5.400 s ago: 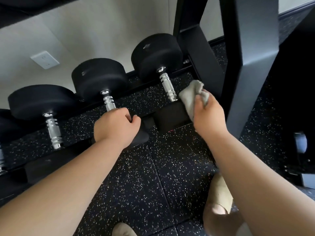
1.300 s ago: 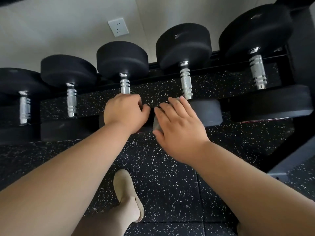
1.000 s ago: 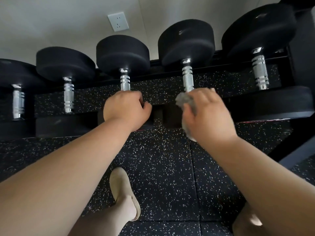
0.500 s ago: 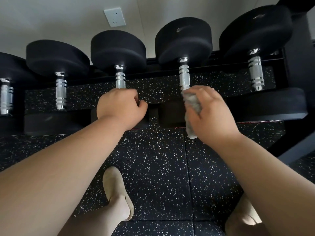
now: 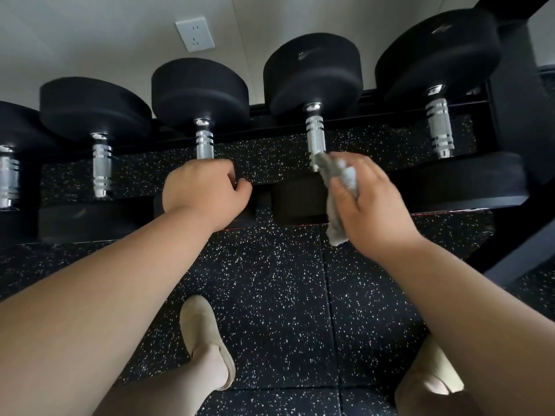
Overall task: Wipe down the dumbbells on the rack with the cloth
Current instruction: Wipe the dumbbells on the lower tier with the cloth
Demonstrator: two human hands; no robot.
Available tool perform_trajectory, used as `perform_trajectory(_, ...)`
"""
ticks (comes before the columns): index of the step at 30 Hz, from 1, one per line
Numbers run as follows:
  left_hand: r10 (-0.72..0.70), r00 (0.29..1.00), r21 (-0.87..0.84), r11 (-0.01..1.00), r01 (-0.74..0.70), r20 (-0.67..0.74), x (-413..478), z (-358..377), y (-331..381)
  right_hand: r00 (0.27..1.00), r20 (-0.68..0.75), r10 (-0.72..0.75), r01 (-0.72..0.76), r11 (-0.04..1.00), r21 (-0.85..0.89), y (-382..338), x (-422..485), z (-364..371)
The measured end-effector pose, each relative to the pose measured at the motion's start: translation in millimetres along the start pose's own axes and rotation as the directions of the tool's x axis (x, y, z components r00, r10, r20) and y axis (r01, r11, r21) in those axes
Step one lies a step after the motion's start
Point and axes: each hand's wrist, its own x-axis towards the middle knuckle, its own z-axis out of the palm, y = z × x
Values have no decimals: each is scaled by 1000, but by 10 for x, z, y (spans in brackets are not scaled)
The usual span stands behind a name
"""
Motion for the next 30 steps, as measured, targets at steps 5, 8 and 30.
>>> perform_trajectory(5,-7,1000,7,1000,7,2,-6,11,8,940,-77,332,-308,925,222,-7,40,-63)
perform_trajectory(8,2,1000,28,1000,-2,8,-8,4,9,983,-30,181,-176,978,112,-207,-81,50)
perform_trajectory(30,0,1000,18,1000,1,-6,-4,19,2,975,-27,221,-209,950,230,-84,-44,-47)
